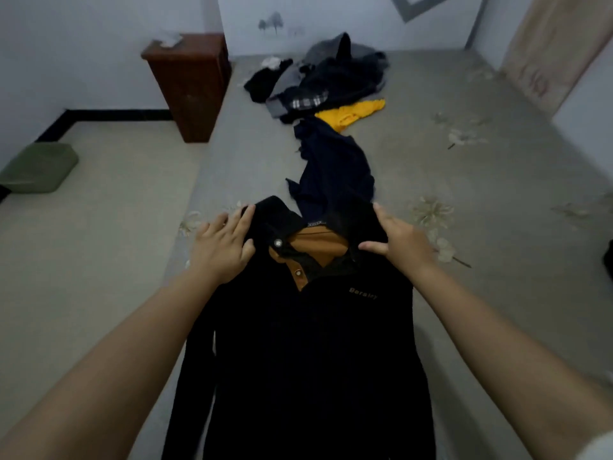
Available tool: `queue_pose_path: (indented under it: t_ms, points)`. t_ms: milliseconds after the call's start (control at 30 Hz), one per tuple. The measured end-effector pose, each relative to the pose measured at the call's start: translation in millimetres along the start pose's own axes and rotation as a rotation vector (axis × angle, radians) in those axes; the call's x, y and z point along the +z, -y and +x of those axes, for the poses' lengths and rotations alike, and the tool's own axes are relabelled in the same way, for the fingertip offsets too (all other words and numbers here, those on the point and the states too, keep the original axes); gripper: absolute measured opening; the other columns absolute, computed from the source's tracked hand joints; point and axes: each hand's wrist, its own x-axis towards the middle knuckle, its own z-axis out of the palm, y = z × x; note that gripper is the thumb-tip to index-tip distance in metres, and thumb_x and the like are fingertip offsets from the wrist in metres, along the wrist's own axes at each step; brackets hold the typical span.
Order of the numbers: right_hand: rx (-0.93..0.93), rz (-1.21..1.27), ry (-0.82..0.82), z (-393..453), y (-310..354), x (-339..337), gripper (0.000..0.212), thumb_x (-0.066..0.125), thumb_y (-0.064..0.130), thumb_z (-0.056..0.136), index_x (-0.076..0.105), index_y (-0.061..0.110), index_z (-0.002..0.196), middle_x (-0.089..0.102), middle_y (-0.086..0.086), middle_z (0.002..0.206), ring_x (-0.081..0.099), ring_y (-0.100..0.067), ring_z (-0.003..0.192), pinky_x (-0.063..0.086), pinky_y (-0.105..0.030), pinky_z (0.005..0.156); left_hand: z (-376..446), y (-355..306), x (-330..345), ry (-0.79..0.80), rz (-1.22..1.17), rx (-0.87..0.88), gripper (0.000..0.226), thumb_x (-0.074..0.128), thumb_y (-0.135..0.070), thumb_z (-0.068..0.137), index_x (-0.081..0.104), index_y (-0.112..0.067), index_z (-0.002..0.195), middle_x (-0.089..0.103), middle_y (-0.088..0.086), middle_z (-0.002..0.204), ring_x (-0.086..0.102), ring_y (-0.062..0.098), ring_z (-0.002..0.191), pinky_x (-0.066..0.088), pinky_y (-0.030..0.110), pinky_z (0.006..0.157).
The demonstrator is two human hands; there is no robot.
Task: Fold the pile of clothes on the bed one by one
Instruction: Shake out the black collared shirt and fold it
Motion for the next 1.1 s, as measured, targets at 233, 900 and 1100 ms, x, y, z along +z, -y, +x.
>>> queue_pose_path:
  t_ms: [233, 900, 1100]
  points:
    - [-0.15, -0.091, -0.032, 43.5, -28.0, 102.4, 0.079, 0.09, 0.033, 0.035, 0.067, -0.007, 0.1, 0.072, -0.015, 0.076, 0.066, -0.023, 0.05, 0.04, -0.018, 0.032, 39.0, 3.9, 115.2, 0.184, -0.043, -0.071, 0.091, -0.012, -0.062, 0.07, 0.011, -0.017, 0.146, 0.033, 0.003, 0.148, 0.034, 0.028, 0.125, 0.026, 0.035, 0.093]
    - [0.644, 0.156, 0.034, -9.5, -53.3, 253.4, 0.078, 0.053, 0.045, 0.084, 0.026, -0.002, 0.14, 0.034, -0.023, 0.142, 0.032, -0.037, 0.131, 0.026, -0.046, 0.109, 80.9, -58.2, 277.4, 0.158, -0.412, 0.033, 0.058, 0.037, -0.033, 0.087, 0.041, 0.002, 0.133, 0.037, 0.03, 0.138, 0.03, 0.049, 0.13, 0.026, 0.06, 0.101]
    - [0.81, 0.164, 0.008, -86.5, -25.8, 269.7, 0.06, 0.075, 0.034, 0.07, 0.056, -0.012, 0.103, 0.044, -0.032, 0.128, 0.04, -0.046, 0.122, 0.033, -0.057, 0.102, 33.9, -98.7, 296.9, 0.313, -0.374, 0.12, 0.061, 0.055, -0.037, 0.088, 0.038, -0.005, 0.137, 0.029, 0.023, 0.146, 0.022, 0.04, 0.136, 0.016, 0.056, 0.108]
